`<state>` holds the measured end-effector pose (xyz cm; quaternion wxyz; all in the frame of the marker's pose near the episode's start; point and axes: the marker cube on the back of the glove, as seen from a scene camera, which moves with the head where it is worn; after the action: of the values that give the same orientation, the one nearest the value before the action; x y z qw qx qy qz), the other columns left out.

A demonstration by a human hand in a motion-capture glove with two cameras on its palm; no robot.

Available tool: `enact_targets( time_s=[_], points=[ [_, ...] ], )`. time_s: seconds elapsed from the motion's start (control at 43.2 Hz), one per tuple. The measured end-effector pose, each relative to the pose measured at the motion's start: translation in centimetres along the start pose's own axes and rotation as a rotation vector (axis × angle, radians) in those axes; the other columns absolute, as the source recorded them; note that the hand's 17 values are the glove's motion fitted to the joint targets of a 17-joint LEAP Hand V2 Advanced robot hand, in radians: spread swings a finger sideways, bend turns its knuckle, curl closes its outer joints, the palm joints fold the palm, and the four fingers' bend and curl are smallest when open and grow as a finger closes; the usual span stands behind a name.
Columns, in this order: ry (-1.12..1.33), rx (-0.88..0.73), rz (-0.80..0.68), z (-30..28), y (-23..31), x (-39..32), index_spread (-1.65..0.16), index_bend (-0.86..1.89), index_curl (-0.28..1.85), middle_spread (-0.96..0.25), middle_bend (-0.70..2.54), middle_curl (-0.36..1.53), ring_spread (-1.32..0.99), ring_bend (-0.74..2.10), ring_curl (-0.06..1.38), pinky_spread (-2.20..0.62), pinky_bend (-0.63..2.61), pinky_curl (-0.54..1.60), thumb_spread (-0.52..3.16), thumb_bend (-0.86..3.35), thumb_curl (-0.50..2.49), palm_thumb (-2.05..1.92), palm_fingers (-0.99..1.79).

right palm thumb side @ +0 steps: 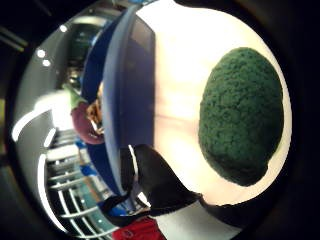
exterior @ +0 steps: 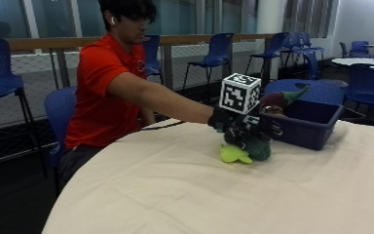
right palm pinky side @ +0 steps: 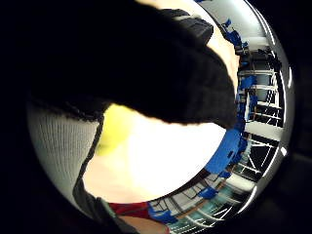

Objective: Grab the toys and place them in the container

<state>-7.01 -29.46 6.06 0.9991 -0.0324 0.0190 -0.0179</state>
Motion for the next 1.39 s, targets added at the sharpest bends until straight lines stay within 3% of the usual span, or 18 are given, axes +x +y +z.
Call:
enact_targets(
  time_s=[0.324,0.44,0.671,0.787,0.926,1.18,1.389],
  points=[
    [0.042,-0.085,0.026,3.6,0.3,1.0,-0.36,0.10,0.27,-0.08,0.12,0.25,0.02,0.17,0.21,0.15,1.21,0.37,0.98,-0.06,0.22,-0.06,-0.19],
    [0.100,-0.115,0.032,3.7,0.6,0.6,-0.35,0.05,0.22,-0.06,0.08,0.22,0.01,0.35,0.26,0.09,1.34,0.40,1.08,-0.01,0.24,0.01,-0.11],
    [0.112,-0.124,0.058,3.5,1.1,0.0,-0.38,0.17,0.22,-0.06,0.13,0.19,-0.14,0.89,0.40,-0.10,1.25,0.37,1.26,0.06,0.30,0.16,0.15],
    [0.178,-0.073,0.052,3.4,1.4,-0.8,-0.39,0.17,0.23,-0.08,0.14,0.19,-0.22,0.98,0.43,-0.17,1.23,0.36,1.33,0.07,0.32,0.19,0.17],
    [0.313,0.042,0.026,2.6,1.5,-2.3,-0.39,0.14,0.23,-0.14,0.23,0.22,-0.33,1.04,0.44,-0.31,1.32,0.37,1.44,0.20,0.39,0.40,0.49],
    [0.054,0.082,-0.014,-2.4,2.8,-2.2,-0.41,0.24,0.30,-0.28,0.37,0.30,-0.46,1.00,0.45,-0.39,1.16,0.36,1.24,0.28,0.57,0.66,0.72],
    [-0.067,0.013,-0.148,-7.3,4.0,-4.2,-0.43,0.23,0.35,-0.33,0.36,0.33,-0.51,0.98,0.46,-0.42,1.11,0.36,1.13,0.27,0.67,0.71,0.76]
  ],
)
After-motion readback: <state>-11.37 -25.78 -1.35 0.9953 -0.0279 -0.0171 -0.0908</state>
